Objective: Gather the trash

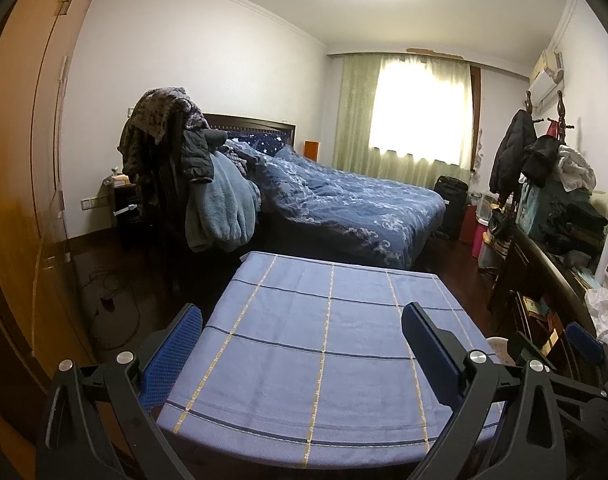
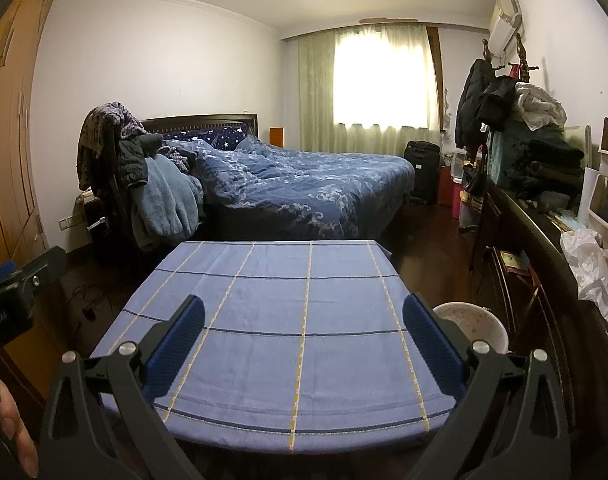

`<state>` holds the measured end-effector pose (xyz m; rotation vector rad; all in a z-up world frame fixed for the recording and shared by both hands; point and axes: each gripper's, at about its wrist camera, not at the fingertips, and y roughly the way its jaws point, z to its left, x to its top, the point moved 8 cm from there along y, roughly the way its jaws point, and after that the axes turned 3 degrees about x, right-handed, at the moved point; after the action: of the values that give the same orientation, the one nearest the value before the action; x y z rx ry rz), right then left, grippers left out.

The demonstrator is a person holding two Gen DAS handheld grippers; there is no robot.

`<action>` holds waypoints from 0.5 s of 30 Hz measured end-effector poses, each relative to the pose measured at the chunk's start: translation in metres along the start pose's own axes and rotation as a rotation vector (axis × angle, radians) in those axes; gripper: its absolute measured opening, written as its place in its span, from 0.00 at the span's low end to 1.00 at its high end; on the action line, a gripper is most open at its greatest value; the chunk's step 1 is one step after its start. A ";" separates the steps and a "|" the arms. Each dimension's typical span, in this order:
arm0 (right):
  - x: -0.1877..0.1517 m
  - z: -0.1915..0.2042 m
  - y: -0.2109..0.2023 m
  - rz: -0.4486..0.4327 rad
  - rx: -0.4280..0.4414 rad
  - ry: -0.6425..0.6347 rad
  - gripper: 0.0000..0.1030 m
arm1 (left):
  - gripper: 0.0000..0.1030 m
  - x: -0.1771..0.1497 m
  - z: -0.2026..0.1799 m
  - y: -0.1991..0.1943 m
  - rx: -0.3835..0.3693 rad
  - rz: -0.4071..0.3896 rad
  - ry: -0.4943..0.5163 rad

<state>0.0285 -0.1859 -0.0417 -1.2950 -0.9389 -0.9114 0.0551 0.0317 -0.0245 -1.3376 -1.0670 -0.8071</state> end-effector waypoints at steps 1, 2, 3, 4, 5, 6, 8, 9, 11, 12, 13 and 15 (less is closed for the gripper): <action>-0.001 0.000 0.001 0.002 0.000 -0.001 0.97 | 0.96 0.000 0.000 0.001 -0.003 0.003 0.002; -0.002 0.000 0.001 0.005 0.000 -0.002 0.97 | 0.96 -0.001 0.000 0.002 -0.005 0.007 0.004; -0.002 0.000 0.002 0.007 0.000 -0.002 0.97 | 0.97 -0.001 0.001 0.004 -0.009 0.011 0.003; -0.003 0.000 0.003 0.010 0.001 -0.002 0.97 | 0.97 -0.002 0.001 0.005 -0.015 0.014 0.001; -0.003 0.000 0.003 0.012 0.001 -0.002 0.97 | 0.96 -0.002 0.001 0.006 -0.020 0.016 0.001; -0.003 0.001 0.004 0.014 0.002 -0.002 0.97 | 0.96 -0.003 0.001 0.007 -0.025 0.020 0.000; -0.005 0.001 0.005 0.019 0.004 -0.003 0.97 | 0.96 -0.004 0.000 0.010 -0.034 0.028 0.001; -0.006 0.000 0.006 0.021 0.004 -0.003 0.97 | 0.96 -0.004 0.000 0.011 -0.038 0.030 0.002; -0.006 0.001 0.007 0.026 0.005 -0.005 0.97 | 0.97 -0.005 0.000 0.012 -0.043 0.031 0.002; -0.006 0.001 0.008 0.028 0.006 -0.005 0.97 | 0.97 -0.005 0.000 0.013 -0.046 0.032 0.003; -0.007 0.001 0.009 0.031 0.006 -0.005 0.97 | 0.97 -0.006 0.000 0.015 -0.048 0.034 0.002; -0.009 0.001 0.013 0.040 0.007 -0.005 0.97 | 0.97 -0.008 0.000 0.019 -0.052 0.045 0.006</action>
<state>0.0373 -0.1843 -0.0542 -1.3062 -0.9161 -0.8738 0.0703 0.0326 -0.0391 -1.3969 -1.0138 -0.8099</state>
